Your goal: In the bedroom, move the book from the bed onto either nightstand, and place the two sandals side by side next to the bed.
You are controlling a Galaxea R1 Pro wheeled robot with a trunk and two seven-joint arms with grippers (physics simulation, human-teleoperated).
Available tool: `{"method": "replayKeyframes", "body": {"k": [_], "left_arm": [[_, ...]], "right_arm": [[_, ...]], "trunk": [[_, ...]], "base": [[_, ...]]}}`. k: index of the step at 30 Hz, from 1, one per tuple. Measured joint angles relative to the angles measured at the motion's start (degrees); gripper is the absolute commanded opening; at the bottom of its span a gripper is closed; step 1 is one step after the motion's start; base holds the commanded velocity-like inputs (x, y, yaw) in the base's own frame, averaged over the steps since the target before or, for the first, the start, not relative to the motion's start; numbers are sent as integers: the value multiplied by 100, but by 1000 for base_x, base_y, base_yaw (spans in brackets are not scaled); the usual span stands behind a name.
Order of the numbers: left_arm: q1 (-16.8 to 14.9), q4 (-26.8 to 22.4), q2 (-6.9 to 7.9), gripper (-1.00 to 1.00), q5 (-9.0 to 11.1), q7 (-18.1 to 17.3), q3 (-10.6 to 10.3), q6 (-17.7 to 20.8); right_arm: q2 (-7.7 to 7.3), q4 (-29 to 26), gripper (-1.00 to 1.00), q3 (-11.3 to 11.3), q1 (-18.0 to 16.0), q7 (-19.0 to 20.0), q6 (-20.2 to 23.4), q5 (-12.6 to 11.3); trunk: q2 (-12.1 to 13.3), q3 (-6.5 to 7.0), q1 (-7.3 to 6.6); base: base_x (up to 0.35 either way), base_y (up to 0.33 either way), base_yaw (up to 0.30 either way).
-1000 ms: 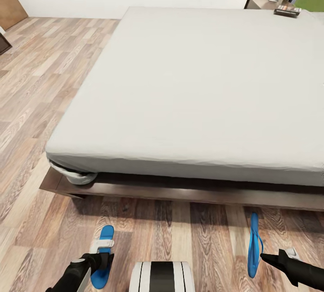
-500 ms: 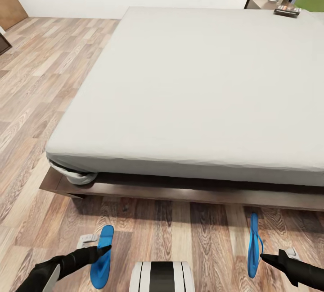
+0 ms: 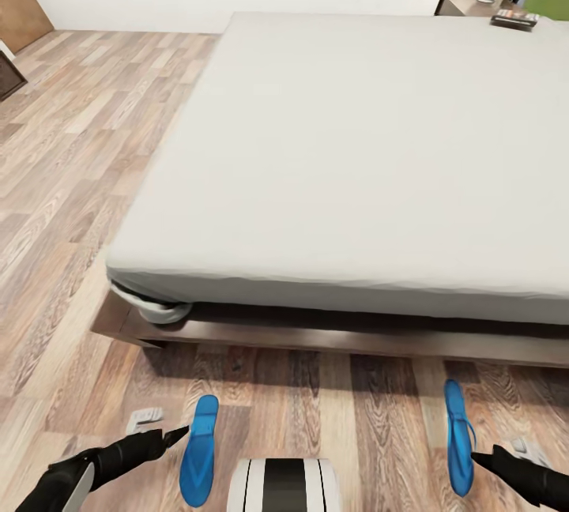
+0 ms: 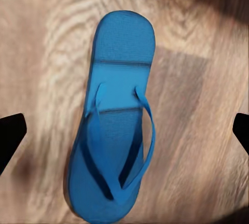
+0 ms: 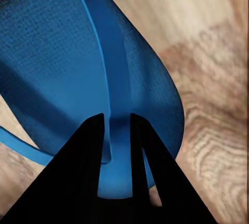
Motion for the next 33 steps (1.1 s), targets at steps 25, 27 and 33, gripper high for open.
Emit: {"method": "replayKeyframes", "body": {"k": [25, 27, 33], "left_arm": [[-1, 2, 3, 100, -3, 10, 1, -3], [-1, 3, 3, 100, -6, 15, 0, -4], [0, 0, 3, 100, -7, 18, 3, -3]], "right_arm": [[2, -160, -100, 1, -2, -3012, -1024, -14], [134, -333, -100, 13, -3, -3646, -1319, -41], [336, -422, -100, 1, -3, -4378, -1715, 19]], "trunk": [[0, 0, 0], [0, 0, 0], [0, 0, 0]], "base": [[-121, 236, 0], [-4, 88, 0], [-1, 250, 0]]}}
